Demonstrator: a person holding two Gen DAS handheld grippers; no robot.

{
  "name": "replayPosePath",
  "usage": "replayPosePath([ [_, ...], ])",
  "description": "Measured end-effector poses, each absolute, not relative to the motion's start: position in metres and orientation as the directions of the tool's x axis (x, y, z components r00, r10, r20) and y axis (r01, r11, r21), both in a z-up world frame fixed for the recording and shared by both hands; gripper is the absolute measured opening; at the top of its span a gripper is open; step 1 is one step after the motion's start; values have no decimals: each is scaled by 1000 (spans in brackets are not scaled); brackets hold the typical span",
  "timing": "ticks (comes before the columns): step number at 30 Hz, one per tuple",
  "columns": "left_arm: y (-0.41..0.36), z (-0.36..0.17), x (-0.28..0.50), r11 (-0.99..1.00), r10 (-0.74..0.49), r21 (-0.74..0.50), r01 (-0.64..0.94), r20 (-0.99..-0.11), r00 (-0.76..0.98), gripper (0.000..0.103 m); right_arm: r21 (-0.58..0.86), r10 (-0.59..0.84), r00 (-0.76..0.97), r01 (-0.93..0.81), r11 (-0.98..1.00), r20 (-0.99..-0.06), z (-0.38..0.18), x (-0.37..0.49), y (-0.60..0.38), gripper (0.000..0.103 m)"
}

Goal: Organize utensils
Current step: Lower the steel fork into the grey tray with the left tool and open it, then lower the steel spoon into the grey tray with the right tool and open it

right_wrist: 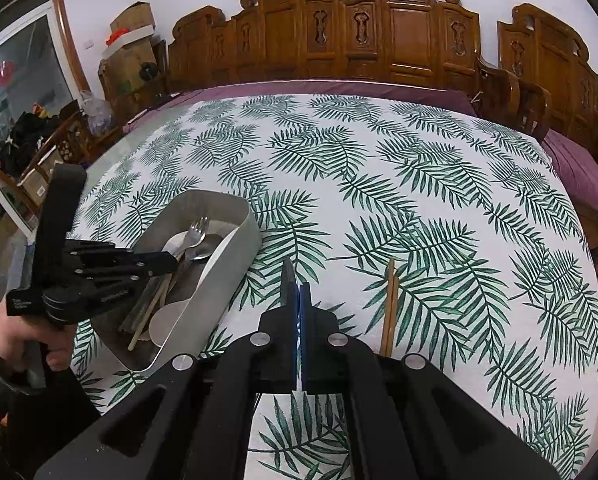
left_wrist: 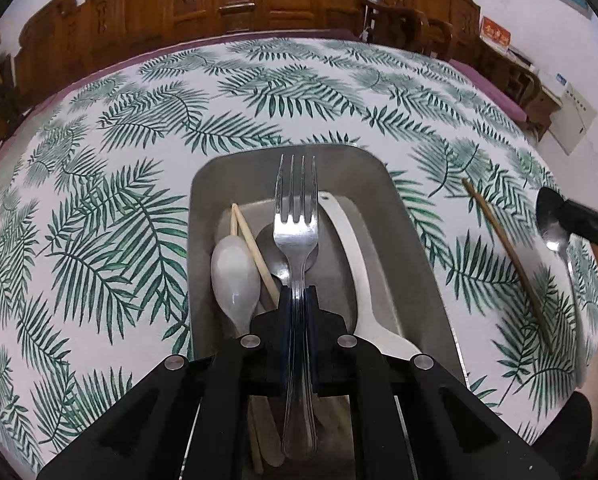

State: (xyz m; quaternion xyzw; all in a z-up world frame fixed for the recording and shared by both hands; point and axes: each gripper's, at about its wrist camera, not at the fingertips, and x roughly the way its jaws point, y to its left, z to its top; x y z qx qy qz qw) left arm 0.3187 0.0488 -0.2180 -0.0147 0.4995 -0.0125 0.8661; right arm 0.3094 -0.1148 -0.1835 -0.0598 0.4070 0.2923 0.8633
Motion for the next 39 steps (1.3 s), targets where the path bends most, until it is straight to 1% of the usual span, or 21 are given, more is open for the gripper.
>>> replayPosePath([
  [6, 52, -220, 319, 1000, -26, -31, -2, -870, 492, 6, 127, 457, 496, -564, 816, -738, -180, 307, -107, 2],
  [11, 58, -211, 312, 999, -36, -46, -7, -861, 508, 11, 121, 457, 497, -568, 814, -737, -177, 306, -102, 2],
  [13, 60, -203, 306, 998, -45, -57, -7, -850, 524, 15, 122, 460, 497, -570, 812, -736, -176, 305, -99, 2],
  [17, 63, -183, 292, 998, -54, -65, 2, -825, 563, 18, 125, 471, 495, -581, 804, -730, -171, 303, -88, 2],
  [21, 67, -164, 278, 998, -56, -64, 8, -799, 599, 25, 133, 490, 490, -596, 792, -722, -166, 303, -73, 2],
  [27, 79, -145, 255, 998, -50, -62, 4, -772, 633, 27, 150, 523, 466, -628, 764, -714, -161, 305, -40, 2],
  [29, 86, -140, 246, 998, -44, -57, 0, -767, 640, 28, 156, 530, 457, -635, 757, -714, -162, 307, -28, 2],
  [31, 93, -135, 240, 999, -35, -52, -8, -762, 647, 33, 161, 535, 447, -640, 751, -717, -165, 310, -16, 2],
  [34, 104, -132, 233, 998, -24, -52, -23, -758, 652, 34, 162, 536, 436, -647, 745, -722, -170, 312, 0, 2],
  [36, 110, -130, 229, 998, -19, -53, -32, -756, 654, 42, 161, 534, 427, -652, 741, -730, -175, 314, 12, 2],
  [37, 113, -129, 228, 998, -16, -54, -38, -755, 656, 43, 160, 533, 423, -653, 740, -733, -177, 315, 16, 2],
  [38, 116, -129, 227, 998, -12, -54, -44, -754, 657, 47, 160, 530, 418, -655, 739, -737, -181, 317, 21, 2],
  [39, 119, -129, 225, 997, -7, -54, -51, -753, 658, 59, 160, 529, 414, -656, 737, -741, -183, 317, 26, 2],
])
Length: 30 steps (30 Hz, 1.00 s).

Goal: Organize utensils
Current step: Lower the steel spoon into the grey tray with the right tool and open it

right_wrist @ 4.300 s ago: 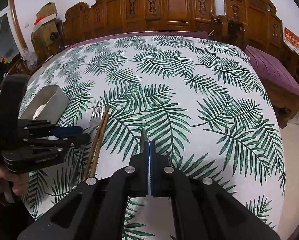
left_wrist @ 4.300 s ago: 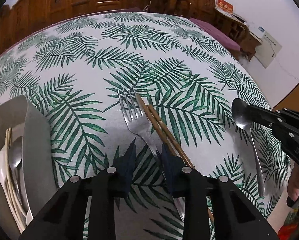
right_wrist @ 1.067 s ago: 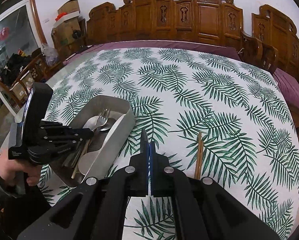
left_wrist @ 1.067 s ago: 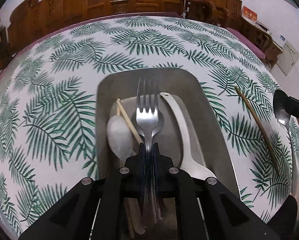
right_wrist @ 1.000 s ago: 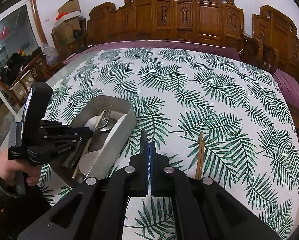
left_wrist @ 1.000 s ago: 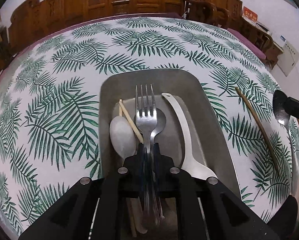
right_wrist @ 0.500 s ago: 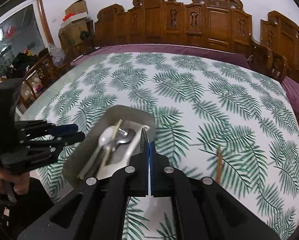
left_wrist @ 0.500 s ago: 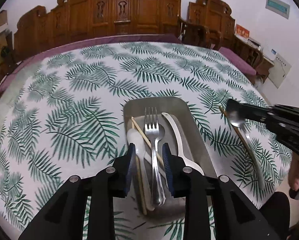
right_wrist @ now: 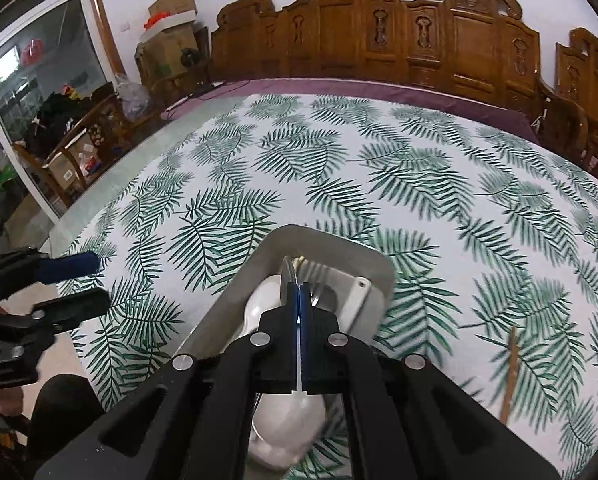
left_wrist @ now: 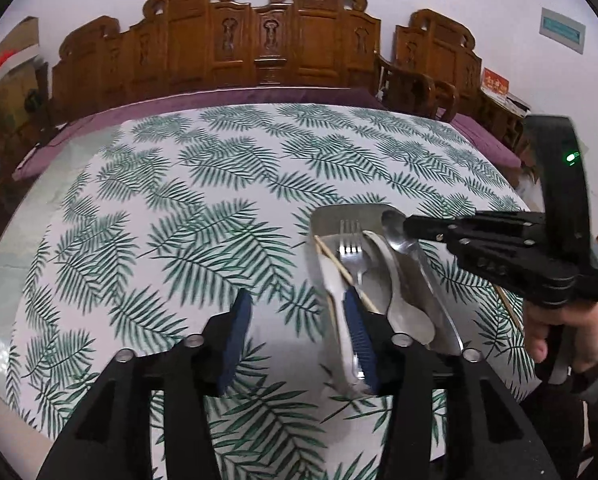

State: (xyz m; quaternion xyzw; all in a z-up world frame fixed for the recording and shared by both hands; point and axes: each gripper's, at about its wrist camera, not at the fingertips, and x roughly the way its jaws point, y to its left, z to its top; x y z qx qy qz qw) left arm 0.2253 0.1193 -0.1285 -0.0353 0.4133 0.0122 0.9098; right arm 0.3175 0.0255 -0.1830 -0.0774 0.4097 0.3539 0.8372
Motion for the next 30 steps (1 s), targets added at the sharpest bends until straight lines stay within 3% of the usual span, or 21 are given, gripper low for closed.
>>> replayPosePath([
  [2, 126, -128, 222, 996, 20, -46, -81, -743, 669, 74, 161, 525, 406, -657, 736, -748, -189, 319, 34, 2],
  [5, 136, -130, 221, 993, 40, -45, -109, -744, 667, 80, 163, 519, 394, -657, 736, -759, -198, 321, 44, 2],
  [19, 144, -135, 221, 992, 44, -46, -120, -755, 654, 81, 214, 512, 355, -618, 756, -782, -229, 334, 60, 2],
  [30, 128, -127, 213, 994, 39, -37, -100, -745, 665, 81, 200, 511, 375, -620, 758, -774, -219, 331, 44, 5],
])
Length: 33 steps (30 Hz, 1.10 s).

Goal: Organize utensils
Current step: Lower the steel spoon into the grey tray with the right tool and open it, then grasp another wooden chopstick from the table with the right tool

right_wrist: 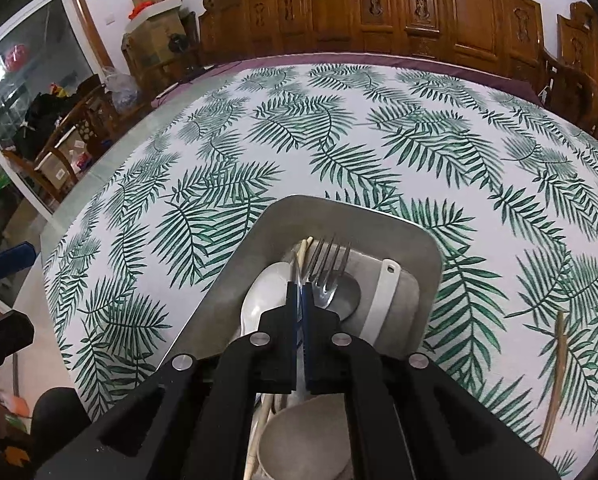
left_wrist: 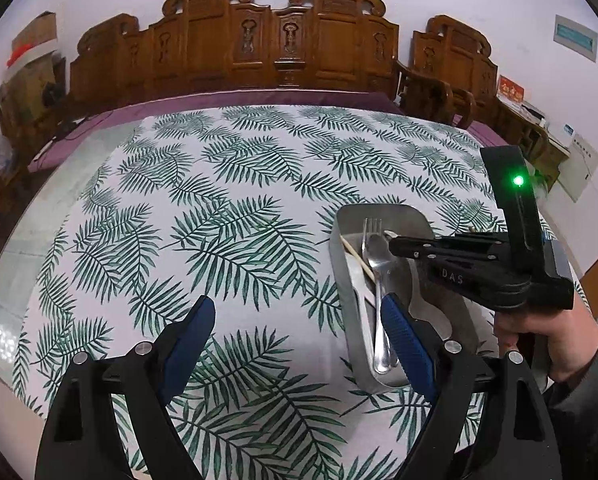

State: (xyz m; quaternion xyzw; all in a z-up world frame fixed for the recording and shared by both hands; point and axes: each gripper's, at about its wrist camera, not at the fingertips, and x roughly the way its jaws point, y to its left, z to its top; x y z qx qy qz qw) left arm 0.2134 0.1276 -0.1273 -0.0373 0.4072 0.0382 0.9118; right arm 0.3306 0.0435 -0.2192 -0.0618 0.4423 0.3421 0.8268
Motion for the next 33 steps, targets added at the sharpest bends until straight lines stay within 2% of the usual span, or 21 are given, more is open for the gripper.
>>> replayPosePath([
  [9, 102, -117, 206, 997, 14, -37, -60, -729, 684, 81, 172, 518, 423, -628, 759, -743, -188, 314, 10, 5],
  [18, 62, -117, 206, 999, -31, -42, 2, -723, 690, 81, 134, 475, 476, -589, 797, -740, -178, 294, -68, 5],
  [28, 15, -123, 214, 997, -66, -32, 63, -732, 678, 81, 114, 395, 511, -496, 861, -763, -194, 290, -153, 21],
  [33, -3, -133, 221, 995, -92, -40, 93, -751, 654, 81, 111, 357, 502, -455, 884, -788, -211, 293, -183, 21],
])
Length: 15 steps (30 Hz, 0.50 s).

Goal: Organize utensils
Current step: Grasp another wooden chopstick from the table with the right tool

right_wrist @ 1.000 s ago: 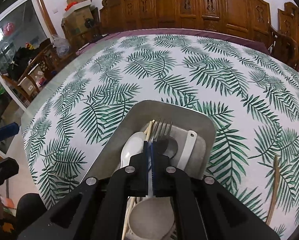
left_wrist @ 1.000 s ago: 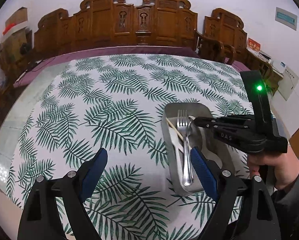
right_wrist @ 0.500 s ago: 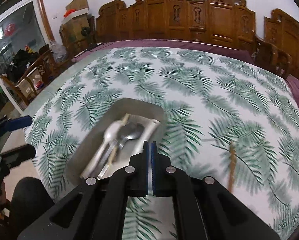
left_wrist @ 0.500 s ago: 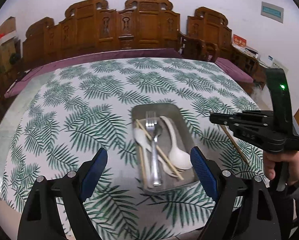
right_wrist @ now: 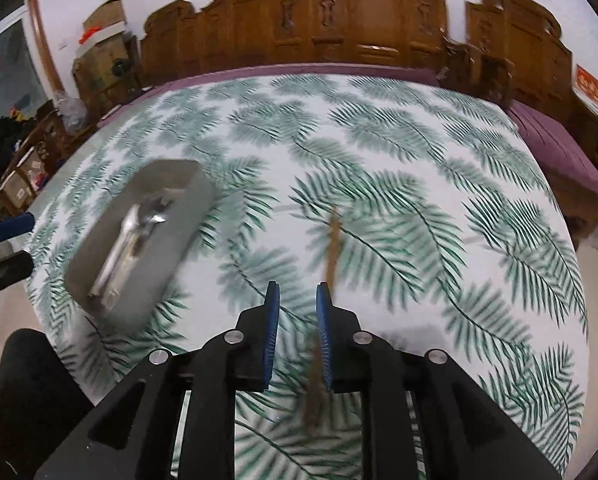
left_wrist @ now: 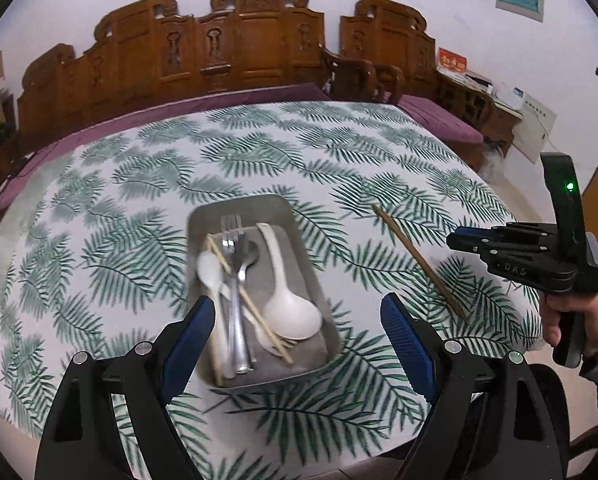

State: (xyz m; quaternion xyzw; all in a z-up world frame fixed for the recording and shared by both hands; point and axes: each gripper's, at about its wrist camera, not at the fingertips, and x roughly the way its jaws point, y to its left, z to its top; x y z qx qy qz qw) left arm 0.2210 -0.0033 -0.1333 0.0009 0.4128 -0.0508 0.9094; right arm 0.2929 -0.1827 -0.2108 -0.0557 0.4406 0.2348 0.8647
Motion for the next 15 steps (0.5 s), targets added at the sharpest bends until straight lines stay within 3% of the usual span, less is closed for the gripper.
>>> replayPosePath([
  [3, -12, -139, 223, 993, -102, -43, 106, -757, 646, 90, 118, 348, 483, -445, 888, -804, -224, 294, -193, 21],
  [15, -33, -155, 229, 989, -122, -41, 142, -774, 622, 90, 116, 324, 412, -456, 883, -852, -263, 298, -187, 21],
])
